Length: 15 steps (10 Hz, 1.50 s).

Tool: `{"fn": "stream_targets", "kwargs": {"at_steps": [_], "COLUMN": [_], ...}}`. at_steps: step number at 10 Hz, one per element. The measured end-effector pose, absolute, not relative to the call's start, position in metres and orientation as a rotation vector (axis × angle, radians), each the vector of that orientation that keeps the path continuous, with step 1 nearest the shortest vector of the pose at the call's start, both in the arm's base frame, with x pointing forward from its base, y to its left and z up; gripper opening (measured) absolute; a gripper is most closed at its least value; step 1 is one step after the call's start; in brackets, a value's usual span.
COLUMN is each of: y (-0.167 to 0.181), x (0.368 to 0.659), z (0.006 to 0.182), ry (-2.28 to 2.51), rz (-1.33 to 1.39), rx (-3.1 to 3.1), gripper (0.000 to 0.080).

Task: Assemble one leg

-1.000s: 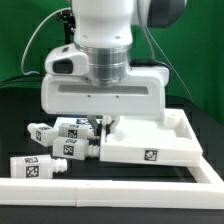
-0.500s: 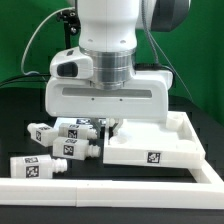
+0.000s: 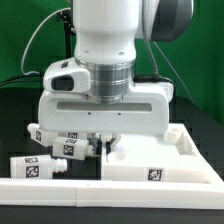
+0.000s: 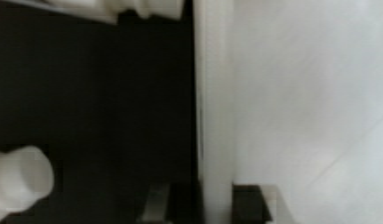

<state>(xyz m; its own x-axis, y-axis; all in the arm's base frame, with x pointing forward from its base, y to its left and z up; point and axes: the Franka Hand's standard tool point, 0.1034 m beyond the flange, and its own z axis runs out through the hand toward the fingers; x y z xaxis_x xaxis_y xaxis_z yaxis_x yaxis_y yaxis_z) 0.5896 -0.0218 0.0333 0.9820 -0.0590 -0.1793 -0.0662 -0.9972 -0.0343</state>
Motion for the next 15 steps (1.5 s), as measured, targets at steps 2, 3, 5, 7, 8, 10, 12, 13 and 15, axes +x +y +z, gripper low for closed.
{"fn": "stream_targets", "kwargs": {"at_steps": [2,3,5,7,8,10,12,13,15], "y": [-0.022,-0.022,-0.023,-0.023,-0.022,-0.021,-0.021,-0.021,-0.023], "x": [0.592,0.592,0.592,0.592,0.592,0.594,0.594,0.595,0.594], "z": [0.022,0.019,0.019,0.018,0.017,0.014,0.014,0.014,0.014], "ry": [0.097,0.096,0.094,0.093,0.096,0.105,0.183,0.17,0.162], "rz": [0.275,0.247,0.246,0.247,0.247,0.248,0.225,0.183,0.176], "rx": [-3.092,-3.098,-3.098,-3.098,-3.098,-3.116,-3.132,-3.174,-3.181], "gripper": [0.0055,0.0055,0.0055,0.0055,0.0055,0.0055,0.0058,0.0061,0.0062]}}
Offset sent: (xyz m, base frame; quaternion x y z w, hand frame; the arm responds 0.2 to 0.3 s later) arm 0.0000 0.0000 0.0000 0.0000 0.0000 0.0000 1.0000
